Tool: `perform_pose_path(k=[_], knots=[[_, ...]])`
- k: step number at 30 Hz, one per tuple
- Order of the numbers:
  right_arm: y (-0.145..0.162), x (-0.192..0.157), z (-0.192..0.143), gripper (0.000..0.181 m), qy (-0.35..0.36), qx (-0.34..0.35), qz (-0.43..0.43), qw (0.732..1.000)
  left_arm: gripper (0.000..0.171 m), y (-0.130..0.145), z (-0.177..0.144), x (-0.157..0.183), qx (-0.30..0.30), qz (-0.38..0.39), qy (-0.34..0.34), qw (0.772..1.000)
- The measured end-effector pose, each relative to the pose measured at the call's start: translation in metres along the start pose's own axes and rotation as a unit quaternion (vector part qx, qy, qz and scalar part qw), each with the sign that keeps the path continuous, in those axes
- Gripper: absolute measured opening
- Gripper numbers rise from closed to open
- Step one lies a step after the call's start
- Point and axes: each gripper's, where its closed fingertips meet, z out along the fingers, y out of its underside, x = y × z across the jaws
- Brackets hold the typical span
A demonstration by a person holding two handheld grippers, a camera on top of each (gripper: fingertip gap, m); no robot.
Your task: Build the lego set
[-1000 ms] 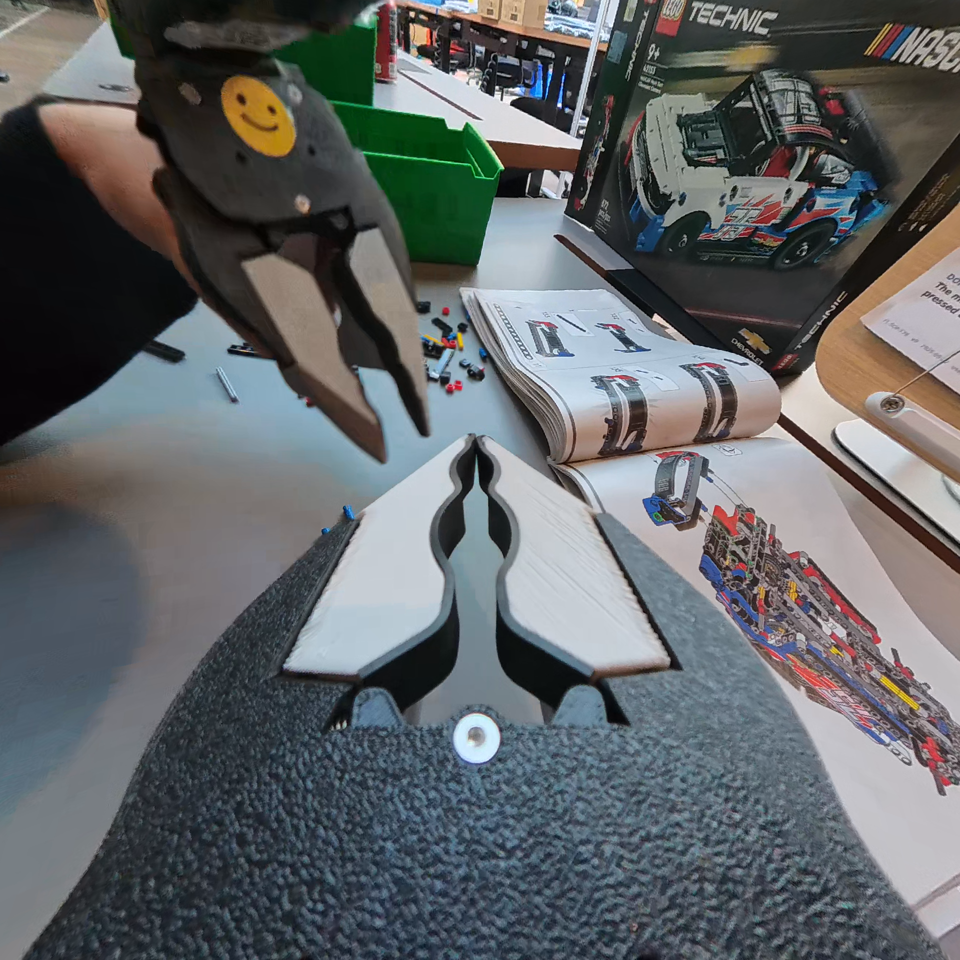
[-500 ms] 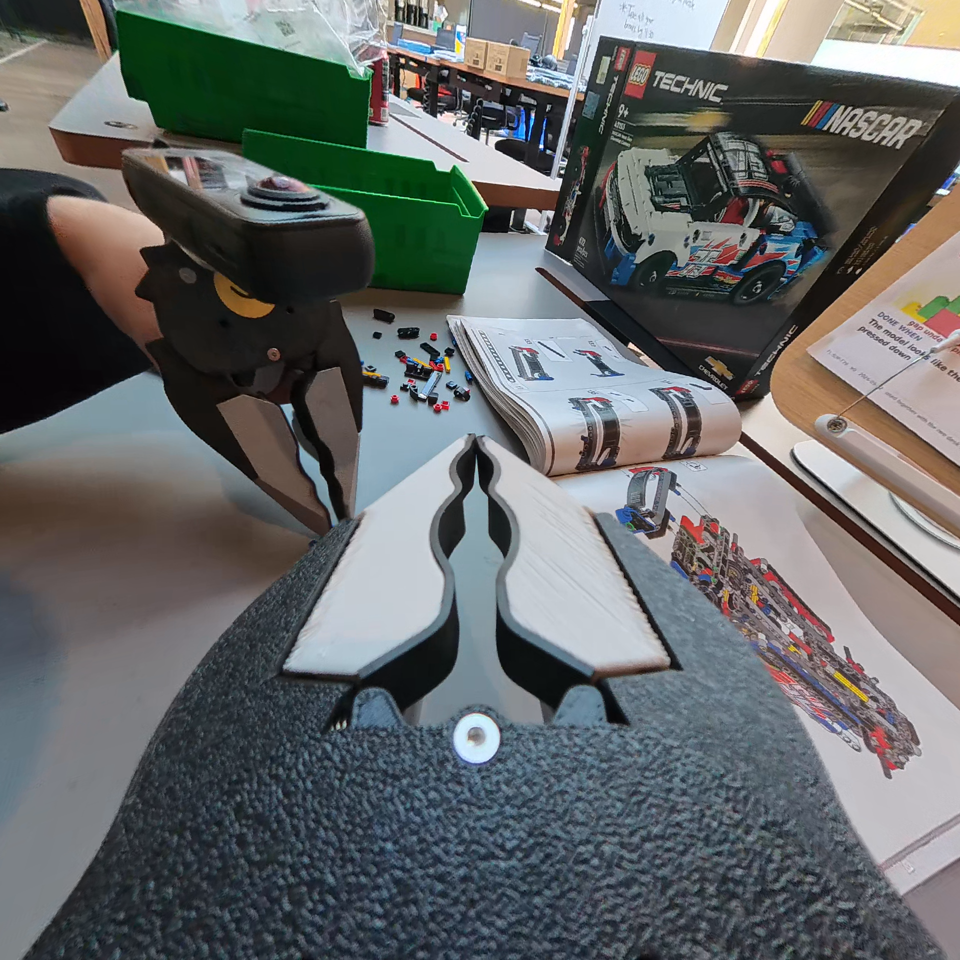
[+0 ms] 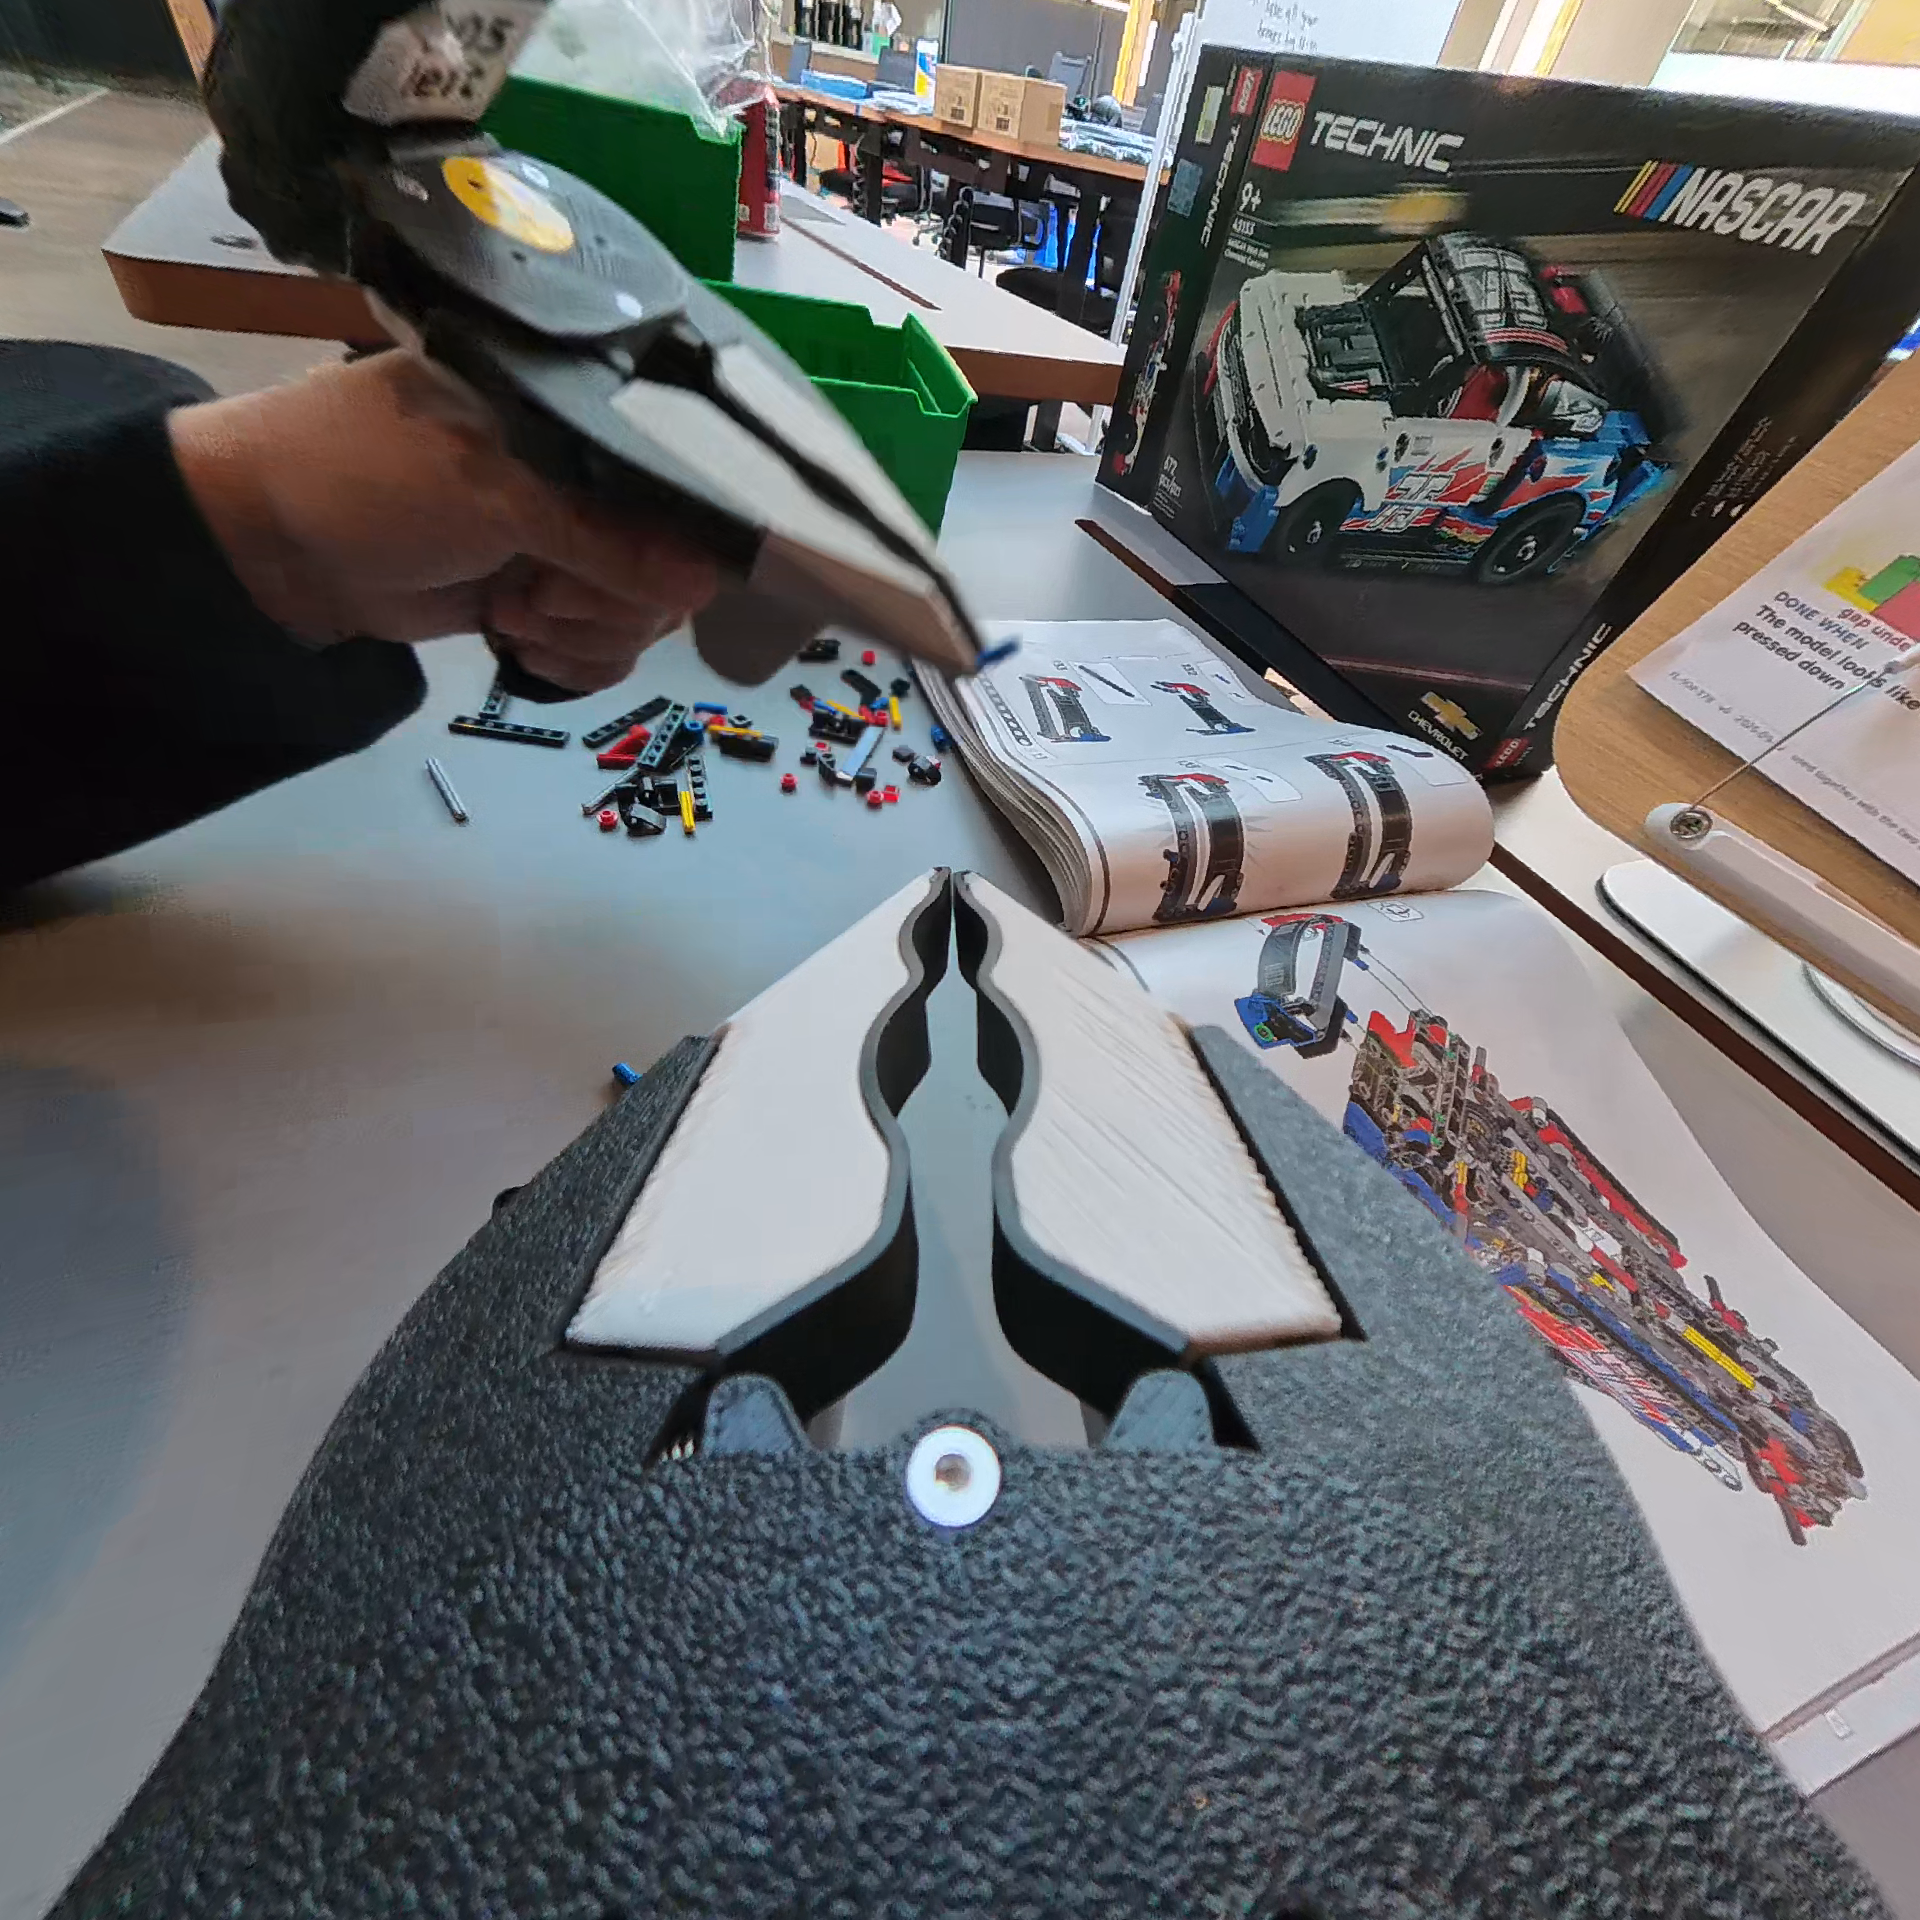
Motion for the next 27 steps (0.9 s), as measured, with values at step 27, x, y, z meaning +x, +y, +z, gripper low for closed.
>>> perform_pose_path(k=[27], knots=[[-0.022, -0.003, -0.014, 0.012, -0.046, 0.069, 0.047, 0.995, 0.002, -0.038, 0.003, 0.09, 0.233, 0.318, 0.019, 0.919]])
